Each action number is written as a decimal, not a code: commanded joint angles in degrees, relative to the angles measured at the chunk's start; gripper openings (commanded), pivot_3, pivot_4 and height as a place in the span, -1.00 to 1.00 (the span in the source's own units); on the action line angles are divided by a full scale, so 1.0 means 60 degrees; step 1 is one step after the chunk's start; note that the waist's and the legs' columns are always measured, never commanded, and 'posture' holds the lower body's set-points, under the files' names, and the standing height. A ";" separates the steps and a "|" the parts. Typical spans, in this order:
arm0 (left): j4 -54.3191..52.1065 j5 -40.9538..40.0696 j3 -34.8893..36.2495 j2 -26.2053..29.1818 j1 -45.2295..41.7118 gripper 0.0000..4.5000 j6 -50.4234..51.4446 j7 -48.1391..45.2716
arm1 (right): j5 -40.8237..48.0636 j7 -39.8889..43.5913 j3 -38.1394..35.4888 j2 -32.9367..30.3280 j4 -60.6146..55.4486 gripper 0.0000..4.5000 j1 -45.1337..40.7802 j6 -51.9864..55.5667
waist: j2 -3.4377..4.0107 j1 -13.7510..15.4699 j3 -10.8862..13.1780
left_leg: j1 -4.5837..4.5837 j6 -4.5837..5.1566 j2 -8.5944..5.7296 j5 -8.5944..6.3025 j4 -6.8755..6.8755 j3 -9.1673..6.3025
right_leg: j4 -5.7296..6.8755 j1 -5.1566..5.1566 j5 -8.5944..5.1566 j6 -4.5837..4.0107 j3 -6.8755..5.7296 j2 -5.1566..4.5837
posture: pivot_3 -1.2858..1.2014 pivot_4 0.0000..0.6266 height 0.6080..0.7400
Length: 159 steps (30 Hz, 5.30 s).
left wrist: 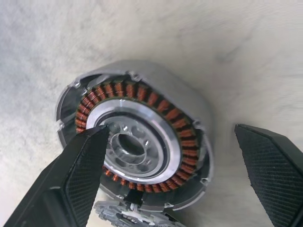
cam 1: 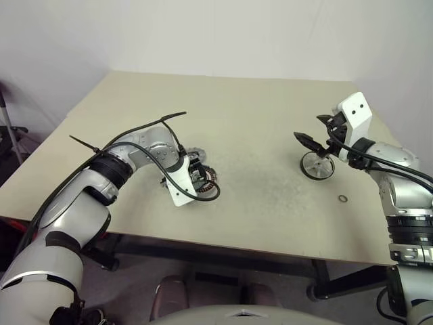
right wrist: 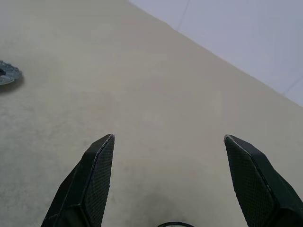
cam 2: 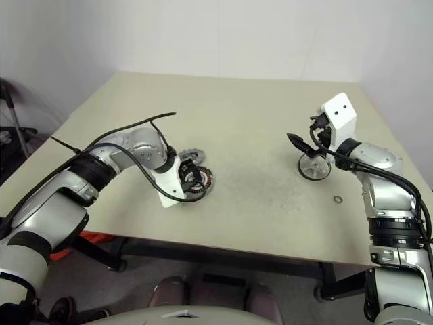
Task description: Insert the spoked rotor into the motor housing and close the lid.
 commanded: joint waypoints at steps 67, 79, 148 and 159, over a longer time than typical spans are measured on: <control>-0.1123 0.0485 0.0002 0.1078 0.0611 0.99 0.0459 0.0884 | -0.0066 0.0665 0.0059 -0.0101 0.0234 0.85 -0.0944 -0.0008 | 0.0004 -0.0036 0.0002 | 0.0003 -0.0021 0.0016 0.0013 -0.0077 -0.0002 | 0.0013 -0.0016 -0.0067 -0.0027 -0.0049 0.0009 | 0.03 -1.00 1.00; -0.1179 0.0596 0.0184 0.0693 0.0391 0.99 0.0548 0.1105 | -0.0049 0.0678 -0.0047 -0.0221 0.0115 0.85 -0.0687 0.0019 | 0.0005 0.0013 0.0001 | 0.0007 -0.0047 0.0016 0.0040 -0.0077 -0.0002 | 0.0040 -0.0011 -0.0067 -0.0029 -0.0054 0.0000 | 0.03 -1.00 1.00; 0.1903 0.1543 -0.0334 -0.2545 -0.2392 -0.98 -0.0087 0.3548 | -0.0053 -0.0153 -0.0260 0.0042 -0.0123 0.85 -0.0348 -0.0361 | 0.0000 0.0032 0.0005 | -0.0192 0.0024 0.0022 0.0160 -0.0091 0.0002 | 0.0038 -0.0067 -0.0070 -0.0028 -0.0244 -0.0143 | 0.03 -1.00 1.00; 0.3305 0.2637 -0.0989 -0.3637 -0.3054 -0.98 -0.0219 0.4996 | 0.0126 -0.0598 -0.0581 0.0117 -0.0994 0.85 0.0292 -0.0134 | -0.0003 0.0078 0.0006 | -0.0192 0.0038 0.0018 0.0170 -0.0088 0.0001 | 0.0040 -0.0064 -0.0068 -0.0025 -0.0244 -0.0146 | 0.03 -1.00 1.00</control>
